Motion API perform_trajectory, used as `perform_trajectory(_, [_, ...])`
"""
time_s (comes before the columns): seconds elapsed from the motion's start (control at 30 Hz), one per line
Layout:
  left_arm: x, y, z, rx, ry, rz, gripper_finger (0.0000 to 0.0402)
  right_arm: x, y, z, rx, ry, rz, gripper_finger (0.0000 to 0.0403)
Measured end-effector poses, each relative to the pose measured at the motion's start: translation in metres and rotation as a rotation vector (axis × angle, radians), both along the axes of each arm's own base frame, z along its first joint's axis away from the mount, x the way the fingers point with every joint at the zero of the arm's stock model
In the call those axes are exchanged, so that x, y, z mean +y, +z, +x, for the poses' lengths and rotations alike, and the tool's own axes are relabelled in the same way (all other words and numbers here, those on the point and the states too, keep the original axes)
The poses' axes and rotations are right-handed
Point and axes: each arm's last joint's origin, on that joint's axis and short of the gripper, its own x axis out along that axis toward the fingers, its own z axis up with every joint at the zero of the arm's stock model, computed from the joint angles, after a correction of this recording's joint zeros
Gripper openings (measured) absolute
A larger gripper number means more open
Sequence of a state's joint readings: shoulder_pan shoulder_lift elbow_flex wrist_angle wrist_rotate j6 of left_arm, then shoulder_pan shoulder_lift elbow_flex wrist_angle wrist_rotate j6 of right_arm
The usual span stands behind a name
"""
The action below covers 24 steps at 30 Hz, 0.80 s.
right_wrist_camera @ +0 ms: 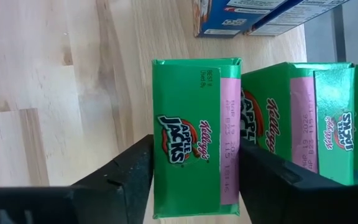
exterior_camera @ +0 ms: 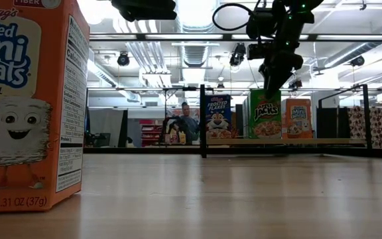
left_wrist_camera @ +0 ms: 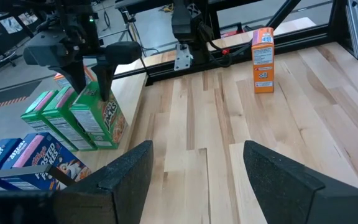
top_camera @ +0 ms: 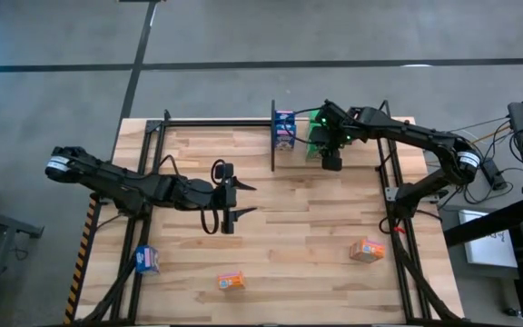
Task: Stack cereal on shelf
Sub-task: Put the green cereal box on the shelf aligned with the other green cereal box on the shelf
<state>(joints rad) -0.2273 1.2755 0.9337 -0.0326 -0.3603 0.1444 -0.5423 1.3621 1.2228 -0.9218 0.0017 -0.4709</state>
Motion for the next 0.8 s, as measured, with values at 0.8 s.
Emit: perform_trajectory(0.8, [0.000, -0.001, 0.000, 0.006, -0.001, 0.001, 0.0233, 0.000, 0.031, -0.001, -0.003, -0.024, -0.022, 0.0217])
